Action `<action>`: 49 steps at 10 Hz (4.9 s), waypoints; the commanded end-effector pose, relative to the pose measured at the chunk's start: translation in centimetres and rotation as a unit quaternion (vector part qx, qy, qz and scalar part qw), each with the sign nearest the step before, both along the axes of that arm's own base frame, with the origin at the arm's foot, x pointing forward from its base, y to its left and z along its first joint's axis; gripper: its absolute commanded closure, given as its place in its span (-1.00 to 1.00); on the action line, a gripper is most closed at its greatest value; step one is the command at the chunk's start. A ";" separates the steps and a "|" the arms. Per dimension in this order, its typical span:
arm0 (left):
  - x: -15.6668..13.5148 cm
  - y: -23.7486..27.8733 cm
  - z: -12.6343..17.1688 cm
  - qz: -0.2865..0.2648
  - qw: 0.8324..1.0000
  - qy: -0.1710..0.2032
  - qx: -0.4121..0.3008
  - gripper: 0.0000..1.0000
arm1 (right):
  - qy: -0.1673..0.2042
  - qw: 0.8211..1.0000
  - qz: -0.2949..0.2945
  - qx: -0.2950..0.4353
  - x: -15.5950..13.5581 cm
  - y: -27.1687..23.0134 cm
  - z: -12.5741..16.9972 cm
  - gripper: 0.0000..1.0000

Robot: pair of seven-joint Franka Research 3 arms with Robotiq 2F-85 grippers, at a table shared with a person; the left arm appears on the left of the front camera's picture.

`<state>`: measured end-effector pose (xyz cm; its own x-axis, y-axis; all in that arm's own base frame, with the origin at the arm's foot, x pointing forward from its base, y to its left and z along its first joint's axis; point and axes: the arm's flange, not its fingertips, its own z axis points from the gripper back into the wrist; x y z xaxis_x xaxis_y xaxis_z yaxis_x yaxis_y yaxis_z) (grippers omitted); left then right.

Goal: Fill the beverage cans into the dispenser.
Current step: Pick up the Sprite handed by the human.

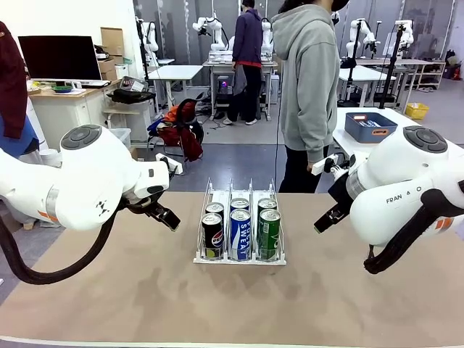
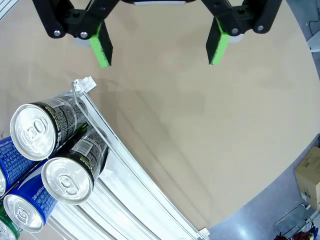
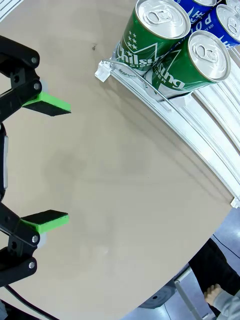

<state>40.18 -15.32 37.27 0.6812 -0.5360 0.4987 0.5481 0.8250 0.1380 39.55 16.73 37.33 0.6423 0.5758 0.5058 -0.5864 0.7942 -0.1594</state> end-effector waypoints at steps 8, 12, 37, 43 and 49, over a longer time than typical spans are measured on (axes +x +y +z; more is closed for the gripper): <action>-1.0 -0.4 2.8 -0.073 0.993 0.094 -0.006 -1.00 | 0.058 0.988 0.138 0.035 -1.5 0.8 2.3 -1.00; -2.1 1.4 9.4 -0.228 0.963 0.124 -0.071 -1.00 | 0.057 0.978 0.195 0.054 -1.9 -0.1 8.3 -1.00; -4.9 6.3 31.9 -0.272 0.940 -0.007 -0.207 -1.00 | -0.065 0.978 0.120 0.160 -3.3 -10.2 35.8 -1.00; -5.7 6.5 33.9 -0.236 0.953 0.010 -0.191 -1.00 | -0.088 0.982 0.074 0.153 -3.5 -10.6 37.3 -1.00; -5.4 6.9 35.4 -0.185 0.963 -0.001 -0.197 -1.00 | -0.090 0.982 0.095 0.138 -4.3 -11.2 38.2 -1.00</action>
